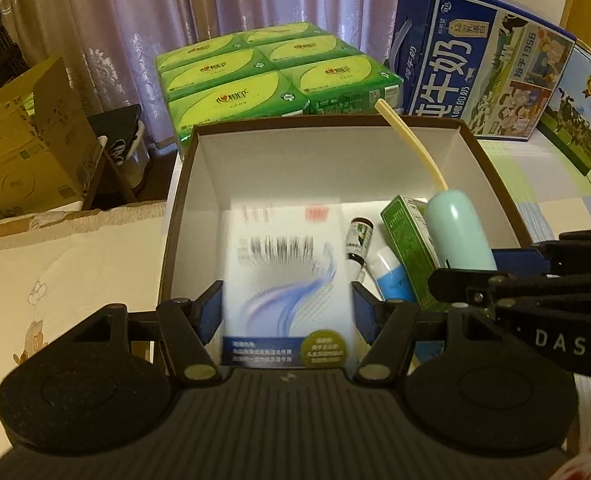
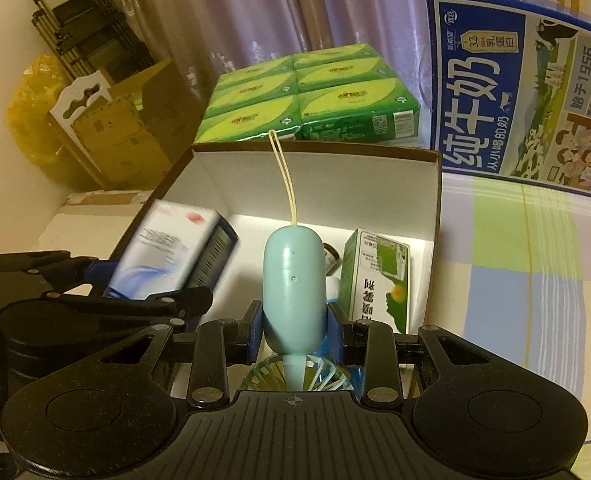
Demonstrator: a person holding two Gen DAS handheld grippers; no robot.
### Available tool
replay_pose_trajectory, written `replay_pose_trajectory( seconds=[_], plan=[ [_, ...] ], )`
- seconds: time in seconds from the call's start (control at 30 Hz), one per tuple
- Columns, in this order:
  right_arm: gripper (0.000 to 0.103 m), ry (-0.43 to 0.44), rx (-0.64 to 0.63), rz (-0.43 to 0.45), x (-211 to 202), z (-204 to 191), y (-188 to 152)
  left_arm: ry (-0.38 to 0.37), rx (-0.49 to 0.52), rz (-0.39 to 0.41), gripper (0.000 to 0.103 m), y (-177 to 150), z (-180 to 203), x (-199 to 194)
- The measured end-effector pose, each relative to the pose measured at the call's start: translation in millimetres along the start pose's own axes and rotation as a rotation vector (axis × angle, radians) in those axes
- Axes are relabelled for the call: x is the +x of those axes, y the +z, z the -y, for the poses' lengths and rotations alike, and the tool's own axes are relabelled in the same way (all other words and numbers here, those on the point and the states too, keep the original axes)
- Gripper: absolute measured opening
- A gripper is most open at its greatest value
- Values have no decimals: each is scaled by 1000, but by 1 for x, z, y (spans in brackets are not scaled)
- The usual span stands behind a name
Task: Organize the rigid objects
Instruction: 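Lower both items into the shoebox and open both tools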
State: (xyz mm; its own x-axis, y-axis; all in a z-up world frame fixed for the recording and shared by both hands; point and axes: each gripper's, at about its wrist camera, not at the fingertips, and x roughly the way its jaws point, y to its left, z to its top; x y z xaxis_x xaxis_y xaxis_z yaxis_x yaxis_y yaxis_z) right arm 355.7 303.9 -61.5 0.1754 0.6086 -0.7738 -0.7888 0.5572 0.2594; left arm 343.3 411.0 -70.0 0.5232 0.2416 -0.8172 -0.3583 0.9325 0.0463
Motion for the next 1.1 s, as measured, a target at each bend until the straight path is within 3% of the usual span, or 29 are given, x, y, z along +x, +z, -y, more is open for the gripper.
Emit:
replay_pose_trajectory(
  seconds=[0.77,0.97,1.1],
  plan=[
    [30,-31,-28,-15,14,-8,6,-24,-26,2,64,-5,-19,-8],
    [30,-12,-33,63,6,-11,12,-24,-26,6,64,-5,-18,-9],
    [40,-22,-67,64,1,-15,16,-25,-24,11,64,-5,-17,-12]
  ],
)
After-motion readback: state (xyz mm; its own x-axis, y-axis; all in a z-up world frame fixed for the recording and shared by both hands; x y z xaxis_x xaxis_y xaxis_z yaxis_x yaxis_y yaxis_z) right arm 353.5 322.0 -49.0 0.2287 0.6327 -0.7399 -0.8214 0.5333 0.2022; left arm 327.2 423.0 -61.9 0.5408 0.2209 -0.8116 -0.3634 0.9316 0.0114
